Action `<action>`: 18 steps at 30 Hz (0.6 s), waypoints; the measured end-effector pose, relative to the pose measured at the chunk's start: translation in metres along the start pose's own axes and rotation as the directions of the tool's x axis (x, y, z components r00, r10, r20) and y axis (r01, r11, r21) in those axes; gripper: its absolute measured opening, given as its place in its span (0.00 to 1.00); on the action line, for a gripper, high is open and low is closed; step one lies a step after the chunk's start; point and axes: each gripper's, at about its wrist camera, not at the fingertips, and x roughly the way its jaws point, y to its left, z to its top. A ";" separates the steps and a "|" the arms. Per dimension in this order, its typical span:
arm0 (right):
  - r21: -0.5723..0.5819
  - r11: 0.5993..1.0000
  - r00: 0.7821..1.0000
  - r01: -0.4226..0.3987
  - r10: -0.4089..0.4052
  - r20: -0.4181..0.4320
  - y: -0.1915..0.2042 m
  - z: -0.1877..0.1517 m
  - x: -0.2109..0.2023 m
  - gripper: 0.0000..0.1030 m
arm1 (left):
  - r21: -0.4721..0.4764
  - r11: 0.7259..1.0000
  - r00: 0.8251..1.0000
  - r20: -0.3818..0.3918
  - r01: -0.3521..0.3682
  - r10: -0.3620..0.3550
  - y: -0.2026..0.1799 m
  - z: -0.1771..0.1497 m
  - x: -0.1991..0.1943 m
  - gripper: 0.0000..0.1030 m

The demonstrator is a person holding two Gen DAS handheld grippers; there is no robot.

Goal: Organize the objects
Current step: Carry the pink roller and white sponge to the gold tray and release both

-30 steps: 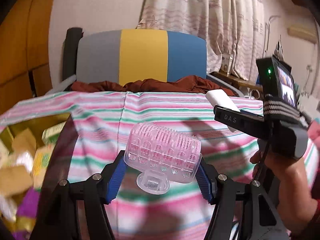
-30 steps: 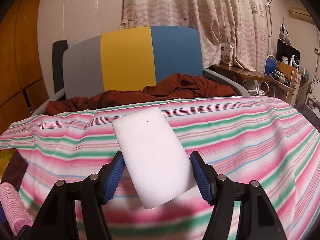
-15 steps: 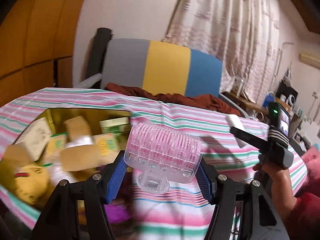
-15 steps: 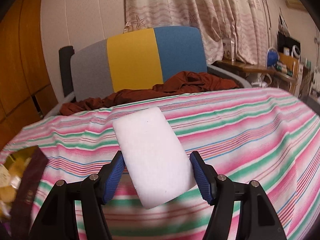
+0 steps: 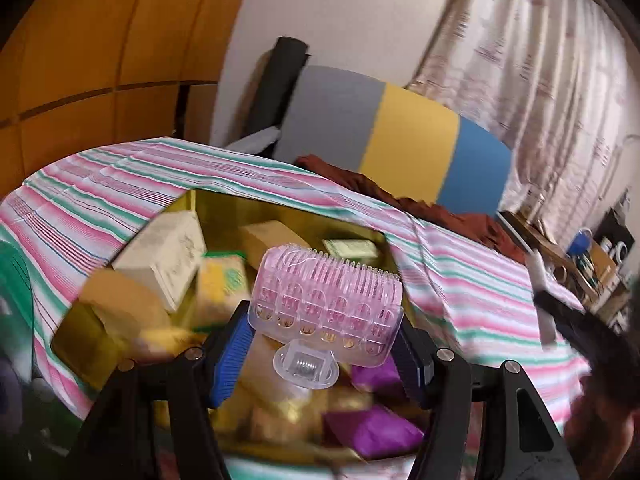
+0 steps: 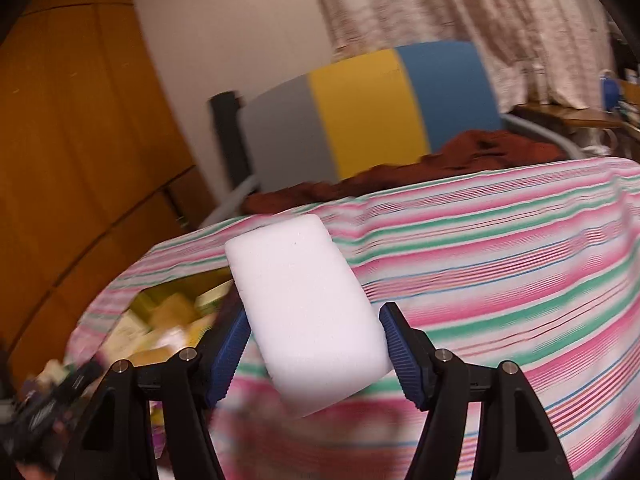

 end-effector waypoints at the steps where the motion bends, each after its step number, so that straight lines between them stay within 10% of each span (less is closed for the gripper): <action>1: -0.013 1.000 1.000 -0.022 0.022 -0.010 0.008 -0.003 0.001 0.65 | -0.004 1.000 1.000 -0.014 0.001 -0.001 0.004 0.005 0.006 0.64; 18: -0.129 0.980 0.982 -0.153 0.136 -0.133 0.083 -0.044 0.014 0.65 | -0.194 0.975 0.975 -0.213 -0.109 0.066 0.070 0.084 0.115 0.64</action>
